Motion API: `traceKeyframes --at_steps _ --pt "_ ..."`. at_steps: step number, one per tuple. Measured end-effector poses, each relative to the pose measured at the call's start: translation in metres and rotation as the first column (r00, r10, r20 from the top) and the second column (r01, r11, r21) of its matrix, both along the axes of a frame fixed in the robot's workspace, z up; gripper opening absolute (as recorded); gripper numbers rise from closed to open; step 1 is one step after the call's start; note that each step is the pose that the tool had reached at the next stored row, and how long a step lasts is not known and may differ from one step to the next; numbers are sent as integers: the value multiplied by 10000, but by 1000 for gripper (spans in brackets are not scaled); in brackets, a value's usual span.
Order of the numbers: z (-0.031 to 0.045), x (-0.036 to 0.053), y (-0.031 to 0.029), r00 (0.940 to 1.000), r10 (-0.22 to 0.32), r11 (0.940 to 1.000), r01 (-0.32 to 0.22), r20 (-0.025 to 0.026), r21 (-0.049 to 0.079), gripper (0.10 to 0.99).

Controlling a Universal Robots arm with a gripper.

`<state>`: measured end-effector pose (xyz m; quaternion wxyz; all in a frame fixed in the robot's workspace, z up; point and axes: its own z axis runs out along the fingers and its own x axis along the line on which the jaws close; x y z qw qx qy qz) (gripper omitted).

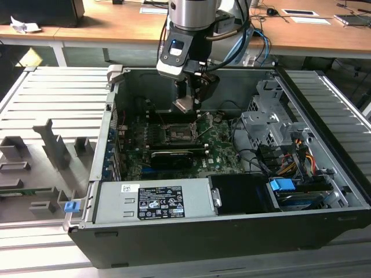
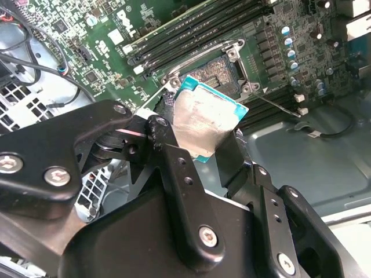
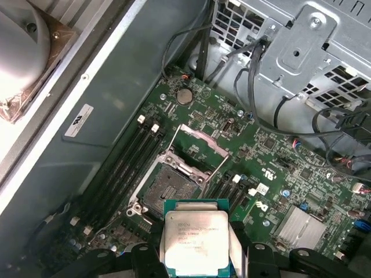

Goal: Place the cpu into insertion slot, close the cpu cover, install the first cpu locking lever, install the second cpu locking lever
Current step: 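Place the cpu into insertion slot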

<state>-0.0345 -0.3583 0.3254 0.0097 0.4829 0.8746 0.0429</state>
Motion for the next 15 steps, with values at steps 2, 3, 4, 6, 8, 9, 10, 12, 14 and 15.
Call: traceKeyframes --at_steps 2,3,4,6,8,9,10,12,14,15 --pt "-8 -1 0 9998 -220 9998 220 -1 -1 525" --pt "-12 -1 0 9993 -361 9993 361 -1 0 525" --pt "-16 -1 0 9986 -532 9986 532 -1 -1 525" --pt "-24 0 0 9960 -889 9960 889 -1 -1 525" --pt "-35 -3 0 9945 -1050 9945 1050 -1 1 525" --pt "-41 -6 0 9943 -1070 9943 1070 -1 0 525" --pt "-49 -11 0 9942 -1075 9942 1075 -1 -2 525" --pt "-66 -18 0 9942 -1074 9942 1074 -1 -2 525" --pt "-83 -21 0 9942 -1072 9942 1072 -1 -1 525" --pt "-88 -22 0 9942 -1071 9942 1071 -1 -1 525"
